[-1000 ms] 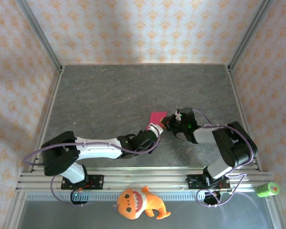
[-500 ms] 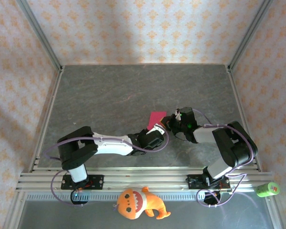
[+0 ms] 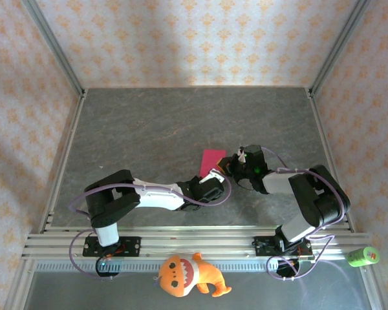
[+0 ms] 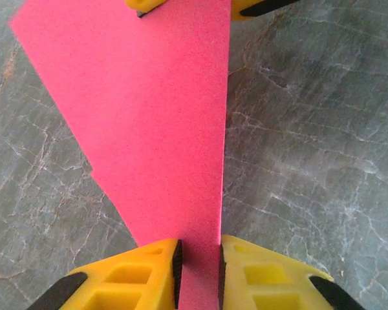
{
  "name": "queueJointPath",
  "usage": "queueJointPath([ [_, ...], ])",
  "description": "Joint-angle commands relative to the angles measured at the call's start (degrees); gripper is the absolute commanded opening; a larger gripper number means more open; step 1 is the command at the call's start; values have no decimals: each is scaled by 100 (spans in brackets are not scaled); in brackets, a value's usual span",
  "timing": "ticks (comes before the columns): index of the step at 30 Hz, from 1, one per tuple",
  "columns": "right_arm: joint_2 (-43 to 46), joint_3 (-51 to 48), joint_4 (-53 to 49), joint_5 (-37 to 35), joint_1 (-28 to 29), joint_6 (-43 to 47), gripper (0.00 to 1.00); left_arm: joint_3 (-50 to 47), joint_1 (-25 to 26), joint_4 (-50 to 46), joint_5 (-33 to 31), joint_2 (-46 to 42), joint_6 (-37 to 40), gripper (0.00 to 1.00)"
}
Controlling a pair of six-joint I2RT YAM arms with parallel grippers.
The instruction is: Fold a paper plane with a square sheet of paper (pick it up from the middle)
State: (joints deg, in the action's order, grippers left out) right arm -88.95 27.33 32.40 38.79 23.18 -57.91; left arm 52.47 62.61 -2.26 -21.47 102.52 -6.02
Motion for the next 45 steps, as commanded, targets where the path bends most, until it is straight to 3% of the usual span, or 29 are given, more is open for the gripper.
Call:
queueJointPath([
  [1, 156, 123, -10, 8, -20, -45, 0, 99, 32, -195, -227, 51, -59, 23],
  [24, 285, 119, -69, -3, -23, 5, 0, -35, 85, -109, -286, -7, -128, 3],
  [28, 644, 362, -975, -463, -34, 578, 12, -201, 42, 107, -123, -152, -289, 0],
  [31, 1103, 526, -1847, -1266, -89, 1075, 21, -530, -150, 551, 422, -451, -503, 0],
  [35, 1768, 491, -2362, -2127, -149, 1347, 28, -1112, -650, 1339, 1876, -955, -760, 0],
  [39, 2547, 154, -2311, -2721, -148, 1323, 33, -1514, -1021, 1874, 2936, -1237, -896, 0],
  [45, 3295, -432, -1876, -2991, -149, 1145, 39, -1660, -1397, 2016, 3754, -1171, -960, 0],
])
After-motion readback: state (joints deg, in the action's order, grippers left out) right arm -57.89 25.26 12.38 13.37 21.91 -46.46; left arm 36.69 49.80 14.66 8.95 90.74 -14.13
